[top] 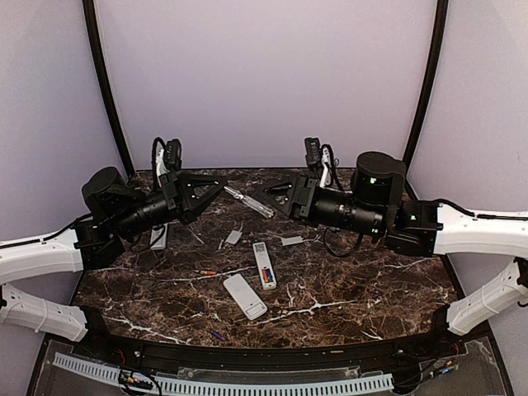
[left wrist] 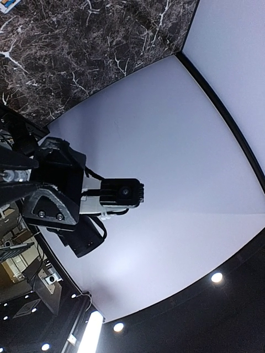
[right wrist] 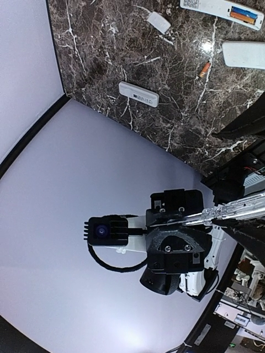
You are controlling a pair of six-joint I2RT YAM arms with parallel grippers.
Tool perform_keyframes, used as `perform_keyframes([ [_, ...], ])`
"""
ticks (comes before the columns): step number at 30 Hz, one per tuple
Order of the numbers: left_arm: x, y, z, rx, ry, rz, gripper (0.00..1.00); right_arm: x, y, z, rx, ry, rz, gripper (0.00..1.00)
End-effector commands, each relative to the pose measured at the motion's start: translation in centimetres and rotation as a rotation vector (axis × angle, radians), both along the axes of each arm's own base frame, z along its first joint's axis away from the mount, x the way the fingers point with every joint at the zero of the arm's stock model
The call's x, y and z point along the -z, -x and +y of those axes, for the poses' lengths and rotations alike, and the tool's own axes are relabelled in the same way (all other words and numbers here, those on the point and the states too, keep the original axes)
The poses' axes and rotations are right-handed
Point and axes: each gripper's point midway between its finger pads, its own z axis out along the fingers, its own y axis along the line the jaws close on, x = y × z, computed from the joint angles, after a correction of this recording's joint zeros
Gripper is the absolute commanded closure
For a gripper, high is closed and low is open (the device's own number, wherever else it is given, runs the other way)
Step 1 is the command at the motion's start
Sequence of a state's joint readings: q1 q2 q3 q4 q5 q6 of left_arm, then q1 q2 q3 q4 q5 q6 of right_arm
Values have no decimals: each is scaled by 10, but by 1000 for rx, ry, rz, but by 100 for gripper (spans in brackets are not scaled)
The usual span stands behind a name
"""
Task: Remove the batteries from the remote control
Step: Pass from the left arm to the right
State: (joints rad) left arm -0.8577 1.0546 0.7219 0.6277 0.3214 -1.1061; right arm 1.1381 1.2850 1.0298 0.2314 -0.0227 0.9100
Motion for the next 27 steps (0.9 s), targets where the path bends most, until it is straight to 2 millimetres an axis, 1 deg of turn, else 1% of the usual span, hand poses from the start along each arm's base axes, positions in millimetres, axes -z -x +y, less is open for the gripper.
perform_keyframes([
  [1, -16, 3, 2, -3, 23, -63, 100, 1, -2, -1, -1, -5, 11, 52],
  [3, -17, 2, 1, 0, 26, -67, 100, 2, 0, 3, -22, -12, 15, 49],
  [8, -16, 1, 1, -5, 29, -68, 100, -11, 10, 11, -98, -75, -14, 41],
  [10, -16, 1, 1, -8, 31, -72, 100, -15, 13, 14, -118, -89, -18, 40],
  [12, -18, 0, 1, -10, 36, -76, 100, -13, 14, 15, -126, -85, -11, 40],
  [16, -22, 1, 2, -8, 57, -84, 100, -9, 15, 13, -127, -95, 10, 48],
  [23, -23, 1, 3, -18, 61, -90, 100, -9, 17, 14, -138, -102, 21, 63],
  [27, -28, 1, 3, -19, 62, -103, 100, -9, 18, 14, -145, -107, 20, 66],
])
